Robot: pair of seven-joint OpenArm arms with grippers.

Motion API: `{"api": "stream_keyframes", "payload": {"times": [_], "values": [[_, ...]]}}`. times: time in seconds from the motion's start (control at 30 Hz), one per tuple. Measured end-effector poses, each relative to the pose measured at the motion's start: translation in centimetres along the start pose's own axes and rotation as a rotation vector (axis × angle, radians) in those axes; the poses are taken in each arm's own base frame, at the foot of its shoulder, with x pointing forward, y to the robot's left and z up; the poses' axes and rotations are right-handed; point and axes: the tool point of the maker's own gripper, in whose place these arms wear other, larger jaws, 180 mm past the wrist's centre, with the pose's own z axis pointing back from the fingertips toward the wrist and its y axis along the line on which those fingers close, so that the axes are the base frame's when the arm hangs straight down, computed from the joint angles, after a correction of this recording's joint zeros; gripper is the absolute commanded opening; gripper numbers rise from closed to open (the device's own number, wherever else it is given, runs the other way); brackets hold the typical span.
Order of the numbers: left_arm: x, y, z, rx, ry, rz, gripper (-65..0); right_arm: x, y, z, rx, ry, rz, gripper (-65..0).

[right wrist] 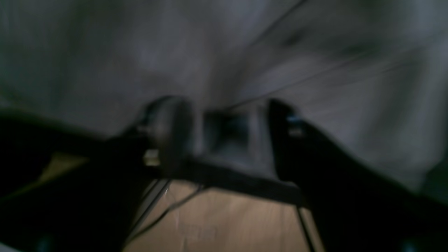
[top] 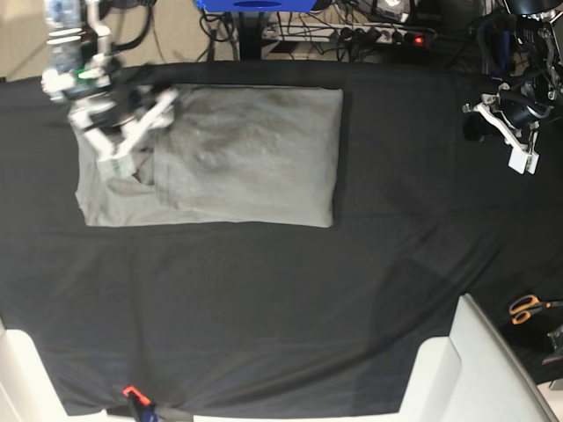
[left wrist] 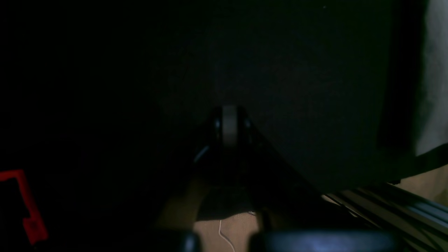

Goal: Fold the T-shirt properly
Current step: 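Tuck the right gripper under the shirt's folded edge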

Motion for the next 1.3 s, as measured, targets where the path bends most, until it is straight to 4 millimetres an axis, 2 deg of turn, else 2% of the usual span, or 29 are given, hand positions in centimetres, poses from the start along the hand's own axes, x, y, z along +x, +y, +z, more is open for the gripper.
{"api": "stream_keyframes", "payload": {"times": [0.07,0.1,0.2,0.3,0.43,0.5,0.57,0.63,0.73,0.83,0.9,1.0,1.07,1.3], "values": [[0.0,0.0,0.0,0.000,0.000,0.001,-65.0,1.0,-3.6,1.0,-0.087,-0.039,-0.040,-10.4],[-0.1,0.1,0.1,0.002,0.002,0.001,-65.0,1.1,-5.2,1.3,-0.116,-0.041,-0.054,-8.6],[-0.2,0.1,0.1,0.004,0.005,0.003,-65.0,2.3,-8.1,0.5,-0.078,-0.043,0.031,-8.6],[-0.3,-0.1,0.0,-0.002,0.006,0.004,-65.0,3.8,-10.0,-0.4,0.034,-0.094,0.048,-8.6],[-0.5,0.0,0.0,0.000,0.009,0.005,-65.0,0.8,-15.6,-0.7,-0.024,0.037,-0.111,-8.6],[-0.4,-0.1,0.0,0.000,0.007,0.006,-65.0,0.4,-18.3,-0.6,-0.050,0.057,-0.188,-8.6],[-0.4,0.0,0.0,0.001,0.008,0.005,-65.0,0.3,-19.7,-0.6,-0.034,0.053,-0.252,-8.1],[-0.4,0.0,0.0,0.001,0.009,0.005,-65.0,-0.1,-19.6,-1.2,0.019,0.041,-0.305,-8.0],[-0.5,-0.1,0.0,0.000,0.011,0.004,-65.0,-1.9,-18.3,-2.1,0.106,0.069,-0.398,-7.8],[-0.6,-0.3,-0.2,-0.004,0.010,0.009,-65.0,-2.1,-17.5,-2.0,0.158,0.055,-0.426,-7.8],[-0.8,-0.6,-0.3,-0.011,0.010,0.015,-65.0,-1.5,-15.9,-2.1,0.214,0.047,-0.402,-7.8],[-0.9,-0.7,-0.4,-0.014,0.011,0.019,-65.0,-0.3,-12.4,-2.7,0.329,0.023,-0.376,-8.1],[-0.9,-0.7,-0.4,-0.012,0.011,0.018,-65.0,0.0,-11.1,-3.0,0.370,0.022,-0.366,-8.3],[-1.0,-0.9,-0.5,-0.017,0.009,0.024,-65.0,-0.1,-10.0,-3.4,0.388,0.057,-0.320,-8.4]]}}
